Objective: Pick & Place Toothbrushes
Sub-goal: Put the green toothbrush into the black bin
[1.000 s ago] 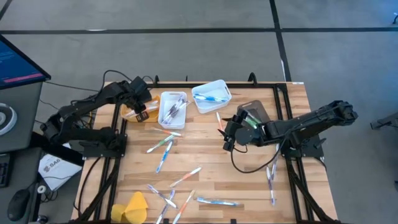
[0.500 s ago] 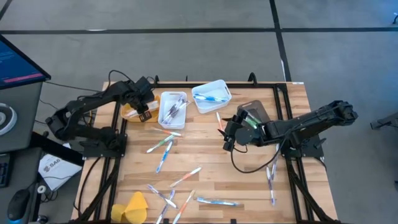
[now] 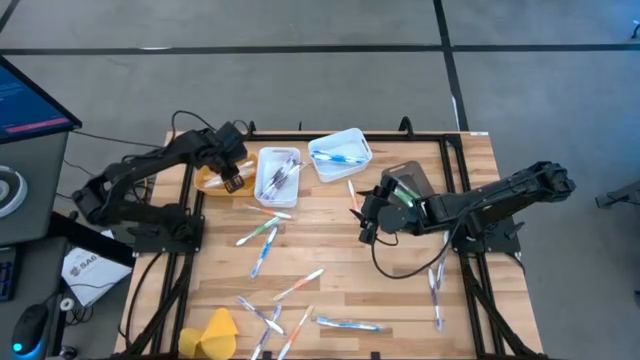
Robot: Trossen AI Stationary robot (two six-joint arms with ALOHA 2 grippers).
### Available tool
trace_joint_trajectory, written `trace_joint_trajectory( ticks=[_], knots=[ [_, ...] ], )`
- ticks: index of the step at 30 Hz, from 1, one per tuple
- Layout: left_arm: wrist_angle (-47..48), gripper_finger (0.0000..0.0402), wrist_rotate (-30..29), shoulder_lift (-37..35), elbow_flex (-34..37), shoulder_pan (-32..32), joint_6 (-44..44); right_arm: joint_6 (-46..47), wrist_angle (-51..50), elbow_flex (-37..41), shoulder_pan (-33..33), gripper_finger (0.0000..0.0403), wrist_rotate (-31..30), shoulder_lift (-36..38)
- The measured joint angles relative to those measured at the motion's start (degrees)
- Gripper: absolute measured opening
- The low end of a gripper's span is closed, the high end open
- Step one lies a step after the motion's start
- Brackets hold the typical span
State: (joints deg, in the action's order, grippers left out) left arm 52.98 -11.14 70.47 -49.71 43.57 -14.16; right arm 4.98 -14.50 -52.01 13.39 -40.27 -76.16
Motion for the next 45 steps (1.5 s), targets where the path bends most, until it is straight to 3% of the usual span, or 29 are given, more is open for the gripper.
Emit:
trace_joint_trajectory(
  ticks=[7, 13, 23, 29, 34, 38, 42, 45],
  knots=[
    [-0.5, 0.0088, 0.1, -3.2, 0.0, -1.0, 0.4, 0.0, 0.0, 0.0, 0.0, 0.0225, 0.0, 0.0],
    [-0.9, 0.0088, 3.3, -6.7, 0.0, -3.5, 12.8, 0.0, 0.0, 0.0, 0.0, 0.0225, 0.0, 0.0],
    [-3.0, 0.0093, 4.0, -8.6, 4.0, -8.0, 6.7, 0.9, 0.1, 0.0, 0.0, 0.0225, 0.0, 0.0],
    [-4.1, 0.0144, 4.5, -8.6, 5.2, -8.2, 5.4, 1.1, 0.1, 0.0, 0.0, 0.0225, 0.0, 0.0],
    [-4.3, 0.0199, 10.1, -8.6, 5.2, -8.2, 6.0, 1.1, 0.0, 0.0, 0.0, 0.0225, 0.0, 0.0],
    [-4.3, 0.0232, 16.9, -8.6, 5.2, -8.3, 13.2, 1.1, 0.0, 0.0, 0.0, 0.0225, 0.0, 0.0],
    [-4.1, 0.0249, 25.4, -8.6, 5.2, -9.0, 18.5, 1.1, 0.0, 0.0, 0.0, 0.0225, 0.0, 0.0],
    [-4.1, 0.0251, 27.2, -8.6, 5.2, -11.4, 18.2, 1.3, 0.0, 0.0, 0.0, 0.0225, 0.0, 0.0]
  ],
)
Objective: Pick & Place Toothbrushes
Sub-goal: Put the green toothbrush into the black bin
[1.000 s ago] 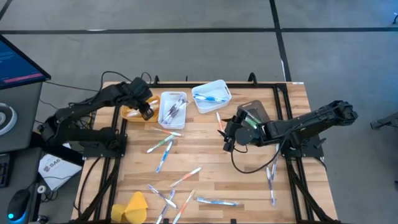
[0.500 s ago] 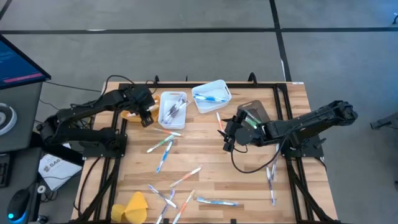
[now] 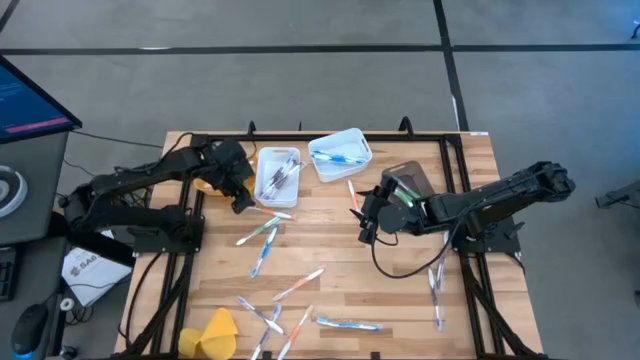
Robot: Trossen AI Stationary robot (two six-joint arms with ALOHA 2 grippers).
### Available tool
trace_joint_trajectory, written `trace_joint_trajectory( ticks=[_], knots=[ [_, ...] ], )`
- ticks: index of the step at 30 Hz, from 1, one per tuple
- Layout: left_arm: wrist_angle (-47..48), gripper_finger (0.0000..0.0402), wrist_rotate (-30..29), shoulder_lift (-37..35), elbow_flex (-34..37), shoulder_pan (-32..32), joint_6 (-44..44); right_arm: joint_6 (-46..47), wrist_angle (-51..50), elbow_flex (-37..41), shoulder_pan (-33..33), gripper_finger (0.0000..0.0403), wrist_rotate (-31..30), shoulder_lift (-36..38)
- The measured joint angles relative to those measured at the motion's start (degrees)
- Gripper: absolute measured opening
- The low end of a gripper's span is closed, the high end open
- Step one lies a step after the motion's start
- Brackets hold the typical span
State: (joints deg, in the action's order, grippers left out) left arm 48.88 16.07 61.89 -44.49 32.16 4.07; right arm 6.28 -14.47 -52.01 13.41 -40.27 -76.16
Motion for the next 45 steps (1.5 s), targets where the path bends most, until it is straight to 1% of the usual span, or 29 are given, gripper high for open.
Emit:
trace_joint_trajectory(
  ticks=[4, 8, 10, 14, 17, 24, 27, 32, 38, 45],
  knots=[
    [0.0, 0.0247, 0.0, 0.0, 0.0, -4.4, 2.0, 0.7, 0.0, 0.0, 0.0, 0.0225, 0.0, 0.0],
    [0.0, 0.0243, 0.0, 0.0, 0.0, -10.5, 2.8, 0.8, 0.0, 0.0, 0.1, 0.0225, 0.0, 0.0],
    [-0.1, 0.0242, -0.6, 0.0, 0.0, -13.8, 5.0, 0.8, -0.1, 0.0, 0.1, 0.0225, 0.2, 0.0],
    [-0.1, 0.0242, -6.6, 0.0, 0.0, -19.7, 10.2, 0.9, 0.0, 0.0, 0.1, 0.0225, 2.9, 0.0],
    [-0.1, 0.0242, -10.1, 0.0, 0.0, -23.0, 13.0, 0.8, 0.0, 0.0, 0.1, 0.0225, 3.2, 0.0],
    [-0.3, 0.0240, -14.2, 0.0, 0.5, -28.8, 18.2, 0.8, 0.0, 0.0, 0.1, 0.0225, 3.2, 0.0],
    [-0.2, 0.0239, -14.4, 0.0, 2.0, -29.7, 20.3, 0.7, 0.0, 0.0, 0.0, 0.0225, 3.2, 0.0],
    [-1.2, 0.0239, -14.6, 0.0, 5.7, -29.5, 22.2, 0.3, 0.0, 0.0, -0.4, 0.0225, 3.2, 0.0],
    [-7.2, 0.0237, -14.6, 0.1, 9.2, -29.5, 22.0, -0.3, 0.0, 0.0, -0.5, 0.0225, 3.2, 0.0],
    [-9.3, 0.0237, -14.6, 0.5, 12.0, -29.5, 22.0, -0.9, 0.0, 0.0, -0.5, 0.0225, 3.2, 0.0]
  ],
)
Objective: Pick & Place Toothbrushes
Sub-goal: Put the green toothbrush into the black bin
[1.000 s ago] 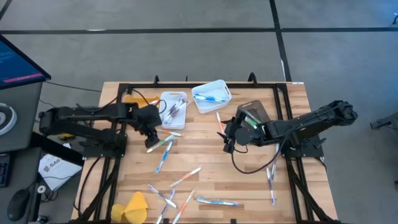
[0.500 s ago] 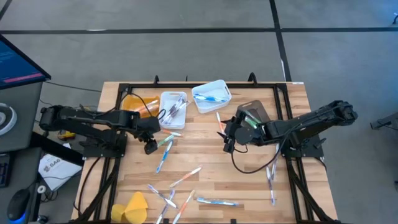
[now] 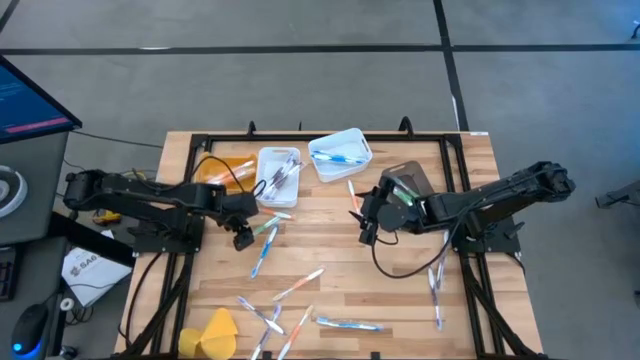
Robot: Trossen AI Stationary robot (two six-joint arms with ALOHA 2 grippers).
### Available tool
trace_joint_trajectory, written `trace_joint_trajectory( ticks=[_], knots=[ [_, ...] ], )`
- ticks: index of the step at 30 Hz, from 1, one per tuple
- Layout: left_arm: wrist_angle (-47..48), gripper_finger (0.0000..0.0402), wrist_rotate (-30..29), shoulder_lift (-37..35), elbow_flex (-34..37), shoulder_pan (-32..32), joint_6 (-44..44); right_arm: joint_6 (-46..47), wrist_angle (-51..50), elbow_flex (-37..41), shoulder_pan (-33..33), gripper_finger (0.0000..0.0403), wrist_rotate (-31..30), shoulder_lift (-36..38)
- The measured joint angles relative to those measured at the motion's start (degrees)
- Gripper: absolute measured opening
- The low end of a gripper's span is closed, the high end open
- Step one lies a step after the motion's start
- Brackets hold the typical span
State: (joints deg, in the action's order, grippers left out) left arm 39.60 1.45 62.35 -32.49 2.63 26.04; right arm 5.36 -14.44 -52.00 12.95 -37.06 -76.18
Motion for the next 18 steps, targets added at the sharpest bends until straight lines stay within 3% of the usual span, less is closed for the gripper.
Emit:
trace_joint_trajectory(
  ticks=[18],
  knots=[
    [-9.8, 0.0237, 0.0, 0.0, 6.1, -1.9, -3.1, -0.8, 0.0, 0.0, 0.0, 0.0225, 0.0, 0.0]
  ],
)
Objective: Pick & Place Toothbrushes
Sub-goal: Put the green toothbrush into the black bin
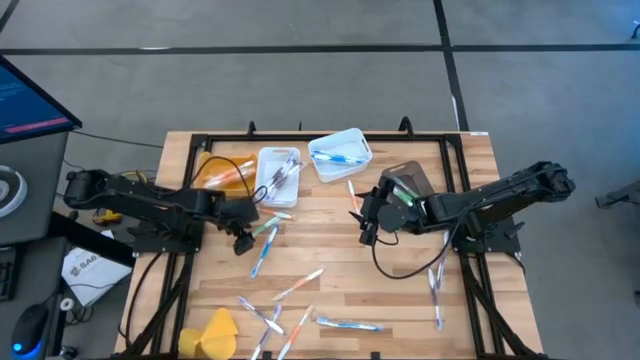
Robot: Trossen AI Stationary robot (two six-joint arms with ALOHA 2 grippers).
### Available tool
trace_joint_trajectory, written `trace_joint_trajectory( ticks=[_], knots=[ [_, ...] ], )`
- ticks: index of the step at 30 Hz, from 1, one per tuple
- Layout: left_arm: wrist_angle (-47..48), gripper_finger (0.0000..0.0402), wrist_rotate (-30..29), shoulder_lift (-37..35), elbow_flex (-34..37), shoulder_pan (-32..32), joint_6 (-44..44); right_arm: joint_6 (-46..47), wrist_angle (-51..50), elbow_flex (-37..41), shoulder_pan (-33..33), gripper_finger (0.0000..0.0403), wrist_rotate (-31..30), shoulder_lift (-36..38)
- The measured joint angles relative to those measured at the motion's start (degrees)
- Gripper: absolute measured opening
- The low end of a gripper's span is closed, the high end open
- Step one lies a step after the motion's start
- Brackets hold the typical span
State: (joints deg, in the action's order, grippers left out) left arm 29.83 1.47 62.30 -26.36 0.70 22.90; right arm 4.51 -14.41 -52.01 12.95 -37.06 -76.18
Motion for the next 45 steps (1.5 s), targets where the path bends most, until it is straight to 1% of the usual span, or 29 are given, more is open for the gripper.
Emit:
trace_joint_trajectory(
  ticks=[8, 14, 18, 21, 24, 28, 38, 40, 45],
  knots=[
    [-3.6, 0.0237, -0.1, 0.0, 2.5, -1.3, -0.1, 0.0, 0.0, 0.0, 0.0, 0.0225, 0.0, 0.0],
    [-4.8, 0.0237, -4.4, 0.0, 4.6, -1.3, -0.1, 0.0, 0.0, 0.0, 0.0, 0.0225, 0.0, 0.0],
    [-4.8, 0.0236, -4.7, 0.0, 5.0, -1.3, 0.0, 0.0, 0.0, 0.0, 0.0, 0.0225, 0.0, 0.0],
    [-4.9, 0.0228, -4.7, 0.0, 6.1, -1.3, 0.0, 0.0, 0.0, 0.0, 0.0, 0.0225, 0.0, 0.0],
    [-6.1, 0.0208, -5.2, 0.7, 7.1, -1.3, 0.0, 0.0, 0.0, 0.0, 0.0, 0.0225, 0.0, 0.0],
    [-6.1, 0.0165, -6.0, 2.2, 7.2, -1.3, 0.4, 0.0, 0.0, 0.0, 0.0, 0.0225, 0.0, 0.0],
    [-7.0, 0.0017, -6.8, 2.5, 7.5, -1.5, 0.6, 0.0, 0.0, 0.0, 0.0, 0.0225, 0.0, 0.0],
    [-6.9, 0.0011, -6.6, 2.5, 7.5, -1.5, 1.6, 0.0, 0.0, 0.0, 0.0, 0.0225, 0.0, 0.0],
    [-6.7, 0.0014, -5.3, 2.5, 7.5, -1.5, 2.9, 0.0, 0.2, 0.0, 0.0, 0.0225, 0.0, 0.0]
  ],
)
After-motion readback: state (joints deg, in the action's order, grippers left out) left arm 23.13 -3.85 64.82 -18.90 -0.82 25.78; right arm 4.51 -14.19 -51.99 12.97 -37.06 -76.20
